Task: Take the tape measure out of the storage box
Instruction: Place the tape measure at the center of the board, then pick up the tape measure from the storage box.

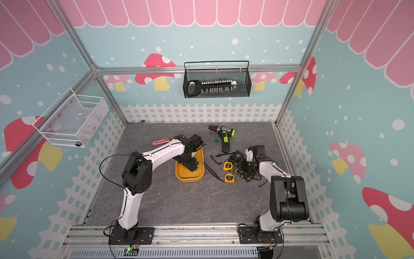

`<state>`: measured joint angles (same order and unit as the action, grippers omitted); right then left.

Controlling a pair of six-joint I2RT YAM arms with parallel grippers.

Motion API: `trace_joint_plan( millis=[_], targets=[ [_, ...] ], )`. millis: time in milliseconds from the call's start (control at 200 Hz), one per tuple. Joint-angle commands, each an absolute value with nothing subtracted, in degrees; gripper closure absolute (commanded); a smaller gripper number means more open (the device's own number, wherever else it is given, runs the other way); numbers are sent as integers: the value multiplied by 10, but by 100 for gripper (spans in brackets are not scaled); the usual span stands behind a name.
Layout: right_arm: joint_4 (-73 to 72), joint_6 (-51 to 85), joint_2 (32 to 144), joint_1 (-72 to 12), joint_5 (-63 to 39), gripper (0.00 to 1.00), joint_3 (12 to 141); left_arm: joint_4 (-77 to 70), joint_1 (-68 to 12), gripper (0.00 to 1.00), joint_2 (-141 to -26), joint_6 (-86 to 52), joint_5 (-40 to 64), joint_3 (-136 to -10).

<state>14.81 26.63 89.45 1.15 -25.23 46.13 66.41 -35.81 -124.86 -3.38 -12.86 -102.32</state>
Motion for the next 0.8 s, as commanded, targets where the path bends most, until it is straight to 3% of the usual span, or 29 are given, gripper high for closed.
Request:
trace_joint_plan(
  millis=[0, 140, 245, 310, 560, 796],
  targets=[
    [86, 282, 924, 15, -276, 77, 453, 679, -361, 1, -1266, -18, -124, -1037],
    [-8, 332, 940, 15, -315, 72, 439, 680, -360, 1, -1277, -20, -108, -1039],
    [16, 312, 935, 15, -316, 46, 452, 680, -361, 1, -1289, -21, -99, -1045],
    [59, 288, 914, 15, -294, 39, 461, 680, -361, 1, -1298, -19, -98, -1052],
    [169, 216, 775, 18, -214, 26, 476, 678, -366, 1, -1299, 0, -44, -1084],
    [195, 201, 746, 20, -225, 20, 485, 668, -364, 1, -1254, -10, -81, -1116]
  ],
)
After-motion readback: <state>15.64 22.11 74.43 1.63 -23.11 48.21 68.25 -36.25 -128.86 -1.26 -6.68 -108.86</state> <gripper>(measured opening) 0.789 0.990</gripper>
